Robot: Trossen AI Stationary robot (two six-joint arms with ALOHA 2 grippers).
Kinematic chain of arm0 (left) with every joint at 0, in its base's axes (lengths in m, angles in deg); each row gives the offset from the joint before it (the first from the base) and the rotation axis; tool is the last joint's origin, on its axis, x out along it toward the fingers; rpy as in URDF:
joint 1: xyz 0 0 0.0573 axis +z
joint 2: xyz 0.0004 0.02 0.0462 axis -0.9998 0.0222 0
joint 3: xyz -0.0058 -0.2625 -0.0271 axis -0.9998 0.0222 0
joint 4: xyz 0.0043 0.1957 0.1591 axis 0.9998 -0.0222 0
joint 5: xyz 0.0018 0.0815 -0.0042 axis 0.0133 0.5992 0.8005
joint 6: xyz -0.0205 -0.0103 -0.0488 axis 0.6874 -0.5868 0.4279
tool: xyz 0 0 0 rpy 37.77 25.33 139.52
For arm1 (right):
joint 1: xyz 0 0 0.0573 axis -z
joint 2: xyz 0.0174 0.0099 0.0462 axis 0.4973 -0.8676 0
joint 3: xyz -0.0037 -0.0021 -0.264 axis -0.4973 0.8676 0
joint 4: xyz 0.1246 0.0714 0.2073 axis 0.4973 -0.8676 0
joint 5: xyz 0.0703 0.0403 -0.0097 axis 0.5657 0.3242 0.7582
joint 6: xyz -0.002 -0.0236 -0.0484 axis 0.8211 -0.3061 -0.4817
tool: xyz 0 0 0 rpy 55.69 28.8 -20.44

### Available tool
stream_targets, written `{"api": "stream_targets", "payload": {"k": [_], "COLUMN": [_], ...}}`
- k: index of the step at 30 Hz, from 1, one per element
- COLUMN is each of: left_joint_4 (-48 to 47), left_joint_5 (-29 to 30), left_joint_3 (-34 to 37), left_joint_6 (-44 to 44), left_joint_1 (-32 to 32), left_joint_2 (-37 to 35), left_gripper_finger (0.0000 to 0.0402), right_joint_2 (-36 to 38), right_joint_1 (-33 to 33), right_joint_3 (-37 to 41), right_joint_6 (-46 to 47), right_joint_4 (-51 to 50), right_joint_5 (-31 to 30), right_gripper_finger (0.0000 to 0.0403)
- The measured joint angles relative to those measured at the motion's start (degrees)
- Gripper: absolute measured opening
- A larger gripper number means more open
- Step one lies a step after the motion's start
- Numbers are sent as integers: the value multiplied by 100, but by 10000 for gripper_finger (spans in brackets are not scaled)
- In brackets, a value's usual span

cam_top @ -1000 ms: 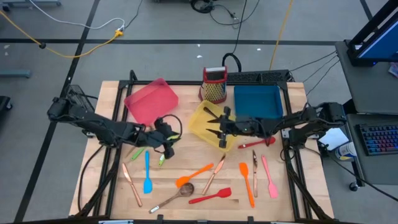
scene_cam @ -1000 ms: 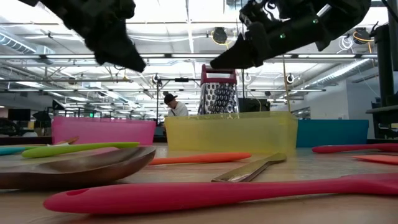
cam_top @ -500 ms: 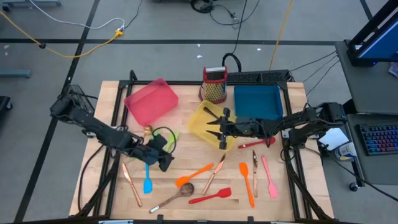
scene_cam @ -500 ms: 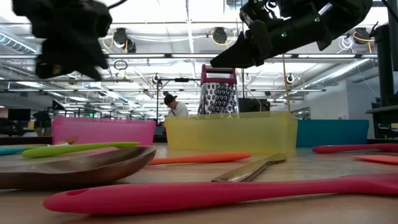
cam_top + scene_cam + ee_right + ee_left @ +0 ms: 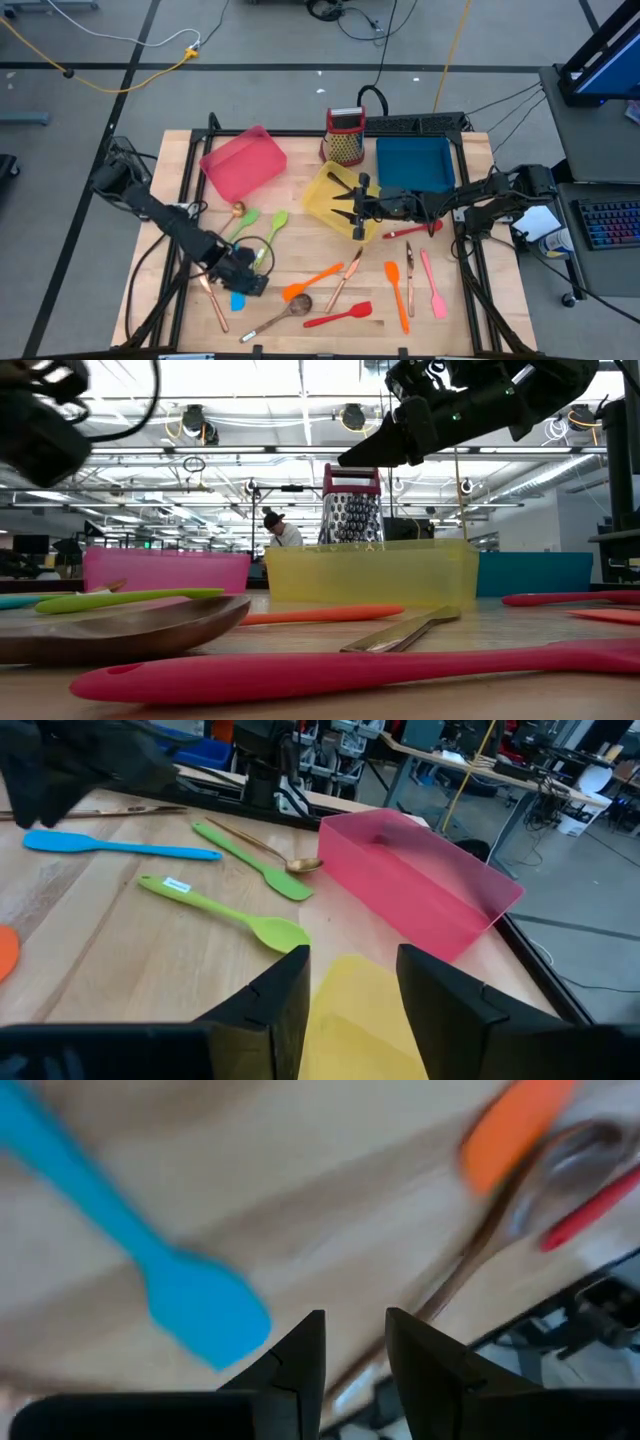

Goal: Pick & Place Kitchen Items
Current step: Put the brown table knife into the yellow bin

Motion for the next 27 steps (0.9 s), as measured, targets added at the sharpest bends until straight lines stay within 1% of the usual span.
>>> {"api": "stream_targets", "payload": {"k": [5,10,14,18,21,22,25,27], "left_joint_4": [-181,-442,-525,-428,-435,-433,-414,-412], "left_joint_5": [-181,30,4,-423,-459,-552,-1072,-1294], "left_joint_3": [0,0,-4,-7,-7,-7,-11,-11], "left_joint_6": [1054,2301,3302,3449,3420,3370,3468,3638], "left_joint_1": [-397,-896,-1281,-1417,-1460,-1485,-1585,-1664], "left_joint_2": [0,0,121,461,727,798,903,900], "left_gripper_finger": [113,113,113,113,113,113,113,113], "right_joint_2": [0,0,-1,-2,-2,-2,-2,-2], "right_joint_1": [0,0,0,0,0,0,0,0], "right_joint_3": [0,0,2,2,2,2,2,2], "right_joint_6": [6,11,53,65,122,121,123,122], "right_joint_4": [-10,-92,-184,-179,-176,-175,-171,-134], "right_joint_5": [0,0,0,0,0,0,-1,-2], "right_gripper_finger": [143,142,142,140,139,139,139,139]}}
